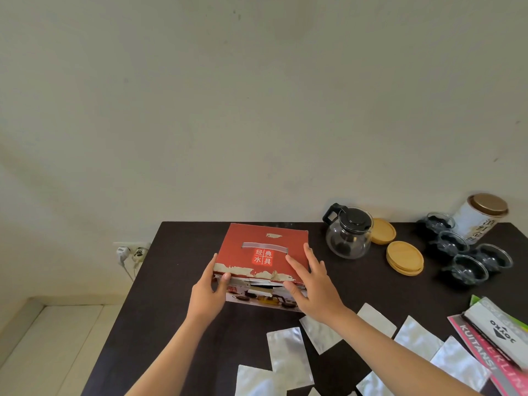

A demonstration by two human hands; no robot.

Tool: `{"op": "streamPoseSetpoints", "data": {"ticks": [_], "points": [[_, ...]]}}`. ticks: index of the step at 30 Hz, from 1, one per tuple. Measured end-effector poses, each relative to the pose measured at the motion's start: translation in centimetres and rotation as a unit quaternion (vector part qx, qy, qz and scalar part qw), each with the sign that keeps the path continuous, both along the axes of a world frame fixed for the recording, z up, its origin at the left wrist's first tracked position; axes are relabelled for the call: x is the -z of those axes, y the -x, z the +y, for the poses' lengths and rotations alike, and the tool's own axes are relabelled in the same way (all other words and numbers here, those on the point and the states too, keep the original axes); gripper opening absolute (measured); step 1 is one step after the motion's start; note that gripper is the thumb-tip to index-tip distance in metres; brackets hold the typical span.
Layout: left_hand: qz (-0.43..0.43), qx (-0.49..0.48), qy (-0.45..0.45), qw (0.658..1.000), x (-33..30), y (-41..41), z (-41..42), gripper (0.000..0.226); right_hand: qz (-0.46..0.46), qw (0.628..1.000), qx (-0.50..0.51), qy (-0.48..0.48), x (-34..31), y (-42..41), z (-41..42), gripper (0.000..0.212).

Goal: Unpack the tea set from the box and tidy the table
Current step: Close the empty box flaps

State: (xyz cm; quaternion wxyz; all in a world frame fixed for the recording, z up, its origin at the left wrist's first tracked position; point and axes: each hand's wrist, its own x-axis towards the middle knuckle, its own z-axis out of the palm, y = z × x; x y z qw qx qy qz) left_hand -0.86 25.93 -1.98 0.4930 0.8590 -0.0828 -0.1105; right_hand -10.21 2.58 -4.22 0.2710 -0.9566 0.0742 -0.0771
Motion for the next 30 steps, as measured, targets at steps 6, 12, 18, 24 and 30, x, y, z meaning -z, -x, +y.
{"op": "streamPoseSetpoints", "data": {"ticks": [6,12,18,24,30], "points": [[0.019,-0.005,0.031,0.999,0.2,0.4,-0.2,0.061,-0.006,0.998,0.012,0.056,0.7,0.0,0.1,0.077],[0.055,-0.038,0.057,0.996,0.5,0.0,-0.4,0.049,0.024,0.989,-0.005,0.145,0.8,0.1,-0.2,0.079],[0.061,-0.055,0.074,0.994,1.4,-0.1,-0.7,0.046,-0.052,0.979,-0.042,0.193,0.7,0.2,0.9,0.061],[0.056,-0.068,0.070,0.994,2.0,-0.1,-0.7,0.047,-0.180,0.970,-0.070,0.145,2.3,0.0,3.6,0.038],[0.039,-0.071,0.072,0.994,2.2,0.1,-0.9,0.044,-0.195,0.969,-0.046,0.144,2.5,-0.5,4.7,0.024]]}}
